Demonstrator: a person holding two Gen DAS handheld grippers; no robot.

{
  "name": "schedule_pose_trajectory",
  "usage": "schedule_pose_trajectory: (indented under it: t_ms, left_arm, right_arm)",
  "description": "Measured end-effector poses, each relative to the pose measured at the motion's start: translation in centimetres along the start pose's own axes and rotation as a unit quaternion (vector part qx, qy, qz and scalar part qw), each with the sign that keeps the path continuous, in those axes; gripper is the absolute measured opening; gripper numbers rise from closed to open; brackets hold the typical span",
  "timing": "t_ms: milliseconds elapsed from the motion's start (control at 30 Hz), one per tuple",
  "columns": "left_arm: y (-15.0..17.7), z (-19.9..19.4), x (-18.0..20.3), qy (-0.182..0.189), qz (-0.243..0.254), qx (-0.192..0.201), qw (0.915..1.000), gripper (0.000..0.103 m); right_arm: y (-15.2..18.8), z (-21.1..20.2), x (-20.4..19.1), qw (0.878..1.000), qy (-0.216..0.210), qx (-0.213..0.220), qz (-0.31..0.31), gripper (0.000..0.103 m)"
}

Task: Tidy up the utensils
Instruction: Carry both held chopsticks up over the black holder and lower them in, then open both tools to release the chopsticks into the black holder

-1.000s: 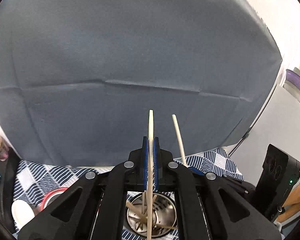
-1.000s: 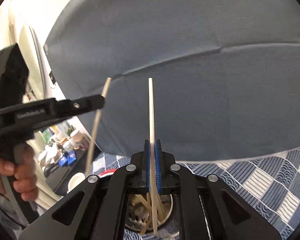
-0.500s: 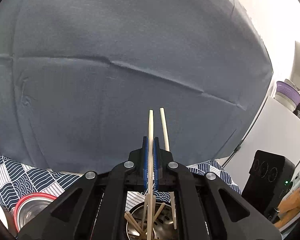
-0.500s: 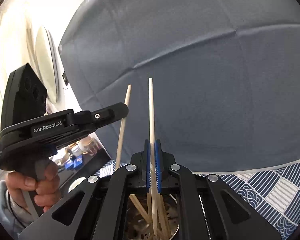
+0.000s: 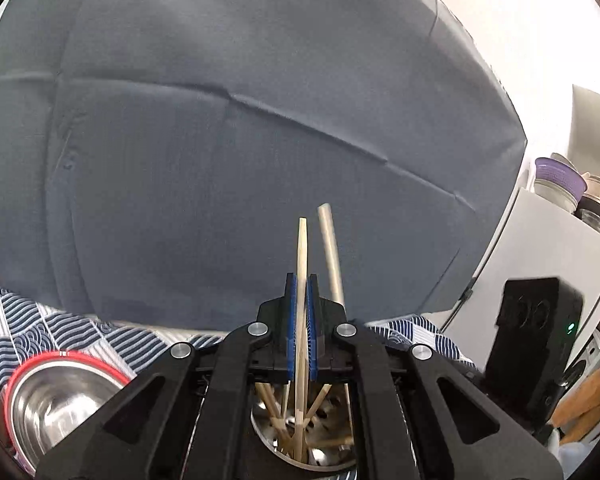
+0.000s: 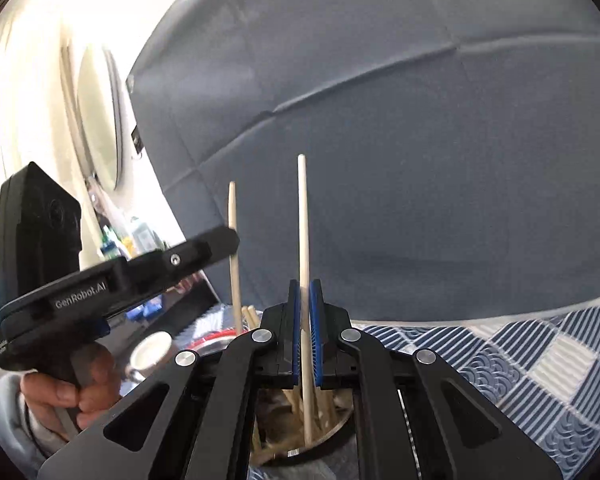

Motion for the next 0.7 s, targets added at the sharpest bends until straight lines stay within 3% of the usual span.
schedule_pose_trajectory:
  t_ms: [267, 500, 567, 633, 667, 700]
  left_arm:
    - [2.1, -1.5, 1.0, -0.012, 0.017, -0.029, 0.9994, 0.005]
    - [2.8, -2.5, 0.9, -0.036, 0.020, -0.056, 0.9976, 0.006]
    - [2.7, -3.1, 0.4, -0.050, 0.012, -0.059, 0.9969, 0.016]
    - [2.4, -3.8, 0.1, -0.060, 0.006, -0.056, 0.9966, 0.038]
    - [2.2, -4.3, -0.2, -0.070, 0.002, -0.054, 0.9961, 0.044]
    - [2.1, -4.6, -0.4, -0.075, -0.001, -0.053, 0.9957, 0.057]
  right_arm:
    - [2.2, -2.9, -1.2, 0.995, 0.044, -0.009, -0.084, 0.005]
    - [2.9, -4.1, -0.9, 0.993, 0.077, -0.023, -0.084, 0.008]
    - [2.6, -4.6, -0.6, 0.992, 0.088, -0.024, -0.082, 0.010]
    - [2.1, -5.2, 0.0, 0.991, 0.109, -0.024, -0.075, 0.032]
    - [1.8, -5.5, 0.2, 0.990, 0.120, -0.020, -0.072, 0.048]
    - [1.6, -5.8, 0.3, 0.989, 0.126, -0.018, -0.070, 0.050]
Point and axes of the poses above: each gripper's, at about its wrist camera, not at the fingertips, and z roughly the way its jaws point, x to its right, y to its underside, the point moved 5 cm from there along z, roughly the way its jaws point, and after that the axes turned 10 degrees about y, right-handed, at the moved point
